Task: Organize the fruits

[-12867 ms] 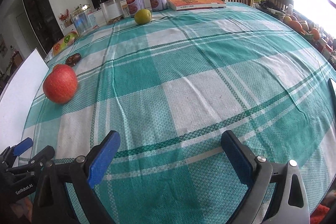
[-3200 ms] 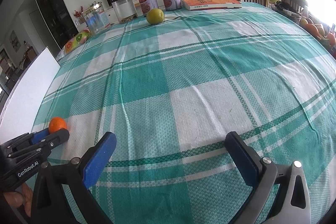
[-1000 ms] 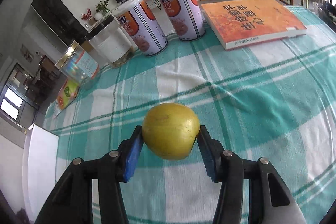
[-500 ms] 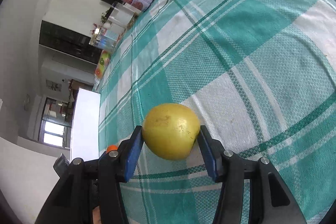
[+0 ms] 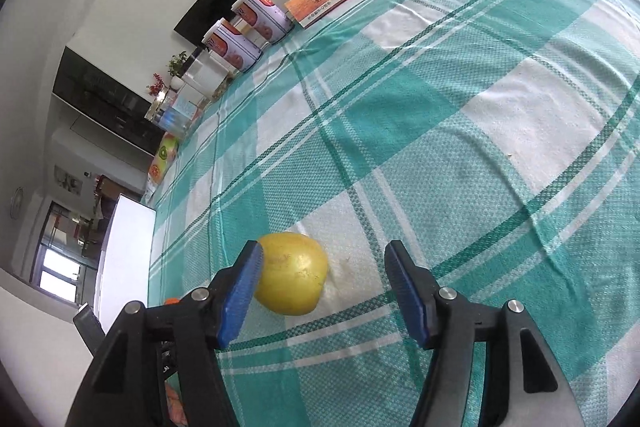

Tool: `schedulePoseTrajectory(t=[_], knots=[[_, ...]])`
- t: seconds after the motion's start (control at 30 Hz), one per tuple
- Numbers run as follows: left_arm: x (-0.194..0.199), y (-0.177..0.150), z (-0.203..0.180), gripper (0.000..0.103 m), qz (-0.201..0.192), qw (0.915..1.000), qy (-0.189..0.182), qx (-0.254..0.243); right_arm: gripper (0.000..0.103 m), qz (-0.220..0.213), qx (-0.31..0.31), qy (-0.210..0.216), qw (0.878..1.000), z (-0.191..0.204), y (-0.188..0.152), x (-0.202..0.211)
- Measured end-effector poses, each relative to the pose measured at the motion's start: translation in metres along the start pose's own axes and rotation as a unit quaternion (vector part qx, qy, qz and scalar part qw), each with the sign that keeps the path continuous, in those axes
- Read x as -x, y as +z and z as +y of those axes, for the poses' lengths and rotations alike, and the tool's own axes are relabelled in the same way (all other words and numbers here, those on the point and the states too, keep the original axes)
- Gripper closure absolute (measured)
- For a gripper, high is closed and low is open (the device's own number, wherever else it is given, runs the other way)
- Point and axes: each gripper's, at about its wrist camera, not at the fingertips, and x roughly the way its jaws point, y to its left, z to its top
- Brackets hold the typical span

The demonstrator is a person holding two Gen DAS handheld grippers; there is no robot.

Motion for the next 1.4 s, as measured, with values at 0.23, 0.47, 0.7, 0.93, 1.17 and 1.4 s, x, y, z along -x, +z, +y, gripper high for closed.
schedulePoseTrajectory(t=[0.23, 0.47, 0.7, 0.93, 1.17, 1.4], knots=[[0.0, 0.0, 0.0, 0.001, 0.0, 1.0, 0.0, 0.0, 0.04, -0.012, -0.027, -0.041, 0.999, -0.021, 0.0, 0.013], [0.0, 0.0, 0.0, 0.001, 0.0, 1.0, 0.0, 0.0, 0.04, -0.05, 0.002, -0.065, 0.997, -0.014, -0.014, 0.036], [0.0, 0.0, 0.0, 0.001, 0.0, 1.0, 0.0, 0.0, 0.024, -0.028, 0.152, -0.161, 0.975, 0.056, -0.064, 0.022], [0.0, 0.0, 0.0, 0.001, 0.0, 1.0, 0.0, 0.0, 0.012, -0.037, 0.144, -0.268, 0.952, 0.067, -0.075, -0.016], [-0.001, 0.0, 0.0, 0.001, 0.0, 1.0, 0.0, 0.0, 0.004, -0.059, 0.129, -0.269, 0.953, 0.061, -0.071, -0.026], [0.002, 0.0, 0.001, 0.001, 0.016, 0.9988, -0.038, -0.026, 0.0, -0.055, 0.136, -0.27, 0.952, 0.063, -0.072, -0.03]])
